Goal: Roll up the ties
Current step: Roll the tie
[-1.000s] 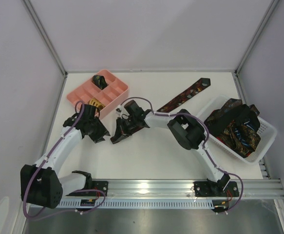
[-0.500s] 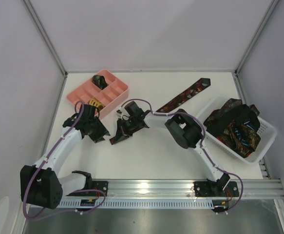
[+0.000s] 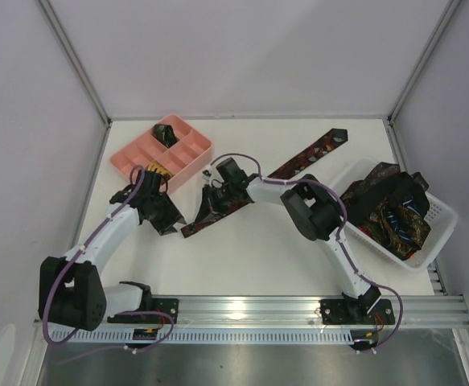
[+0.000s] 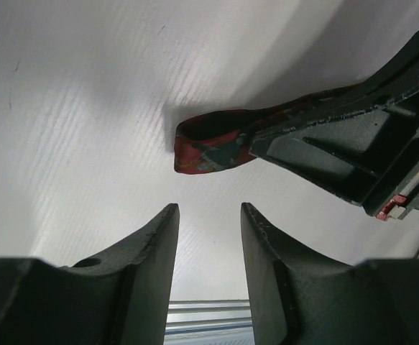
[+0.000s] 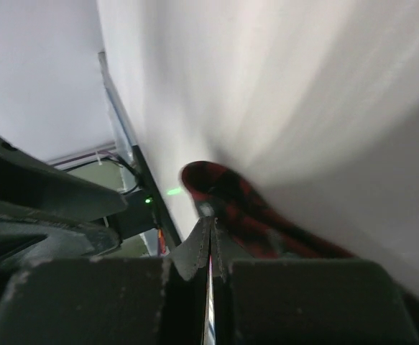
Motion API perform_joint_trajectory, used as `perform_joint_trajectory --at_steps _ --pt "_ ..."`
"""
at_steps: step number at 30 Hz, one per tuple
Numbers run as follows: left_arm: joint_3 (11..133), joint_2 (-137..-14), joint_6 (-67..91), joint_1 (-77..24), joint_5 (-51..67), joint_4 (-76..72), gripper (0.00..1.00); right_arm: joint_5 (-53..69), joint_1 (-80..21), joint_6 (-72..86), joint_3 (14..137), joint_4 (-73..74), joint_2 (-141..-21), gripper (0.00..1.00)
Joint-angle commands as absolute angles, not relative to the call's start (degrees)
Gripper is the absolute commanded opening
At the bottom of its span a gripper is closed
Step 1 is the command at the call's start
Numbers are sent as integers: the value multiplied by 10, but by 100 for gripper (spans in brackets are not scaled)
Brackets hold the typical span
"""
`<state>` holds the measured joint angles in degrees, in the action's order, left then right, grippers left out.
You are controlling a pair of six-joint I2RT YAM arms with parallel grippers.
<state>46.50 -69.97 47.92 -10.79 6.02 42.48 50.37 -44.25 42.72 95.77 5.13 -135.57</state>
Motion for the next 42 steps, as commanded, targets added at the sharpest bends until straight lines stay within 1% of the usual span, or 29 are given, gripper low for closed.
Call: perform_joint_trajectory --at_steps 1,8,14,20,27,28,30,31,33,34,37,42 --pt "468 -723 462 -100 70 411 47 488 -445 408 972 64 -1389 0" --pt "433 -751 459 -99 73 378 47 477 -439 410 971 59 -1409 0" --pt "395 -762 445 -99 76 307 48 484 -431 431 963 44 -1415 0" --pt "388 -795 441 -99 76 254 48 488 -431 432 963 42 -1419 0" --pt "388 -824 446 -99 74 235 44 490 -431 429 969 54 -1418 0" --pt "388 -825 447 -99 69 236 37 490 -431 430 970 56 -1417 0" --pt "388 -825 447 -99 64 237 29 490 -431 425 976 69 -1417 0" --pt "388 -823 446 -99 62 240 22 490 -430 424 976 71 -1415 0" --pt "392 -818 446 -99 55 249 16 483 -428 416 978 81 -1408 0" --pt "394 -818 444 -99 55 258 10 480 -426 411 979 85 -1405 0" --pt "396 -813 441 -99 54 274 5 475 -421 390 999 115 -1400 0" --pt "393 -805 440 -99 50 284 4 461 -409 351 1008 163 -1388 0"
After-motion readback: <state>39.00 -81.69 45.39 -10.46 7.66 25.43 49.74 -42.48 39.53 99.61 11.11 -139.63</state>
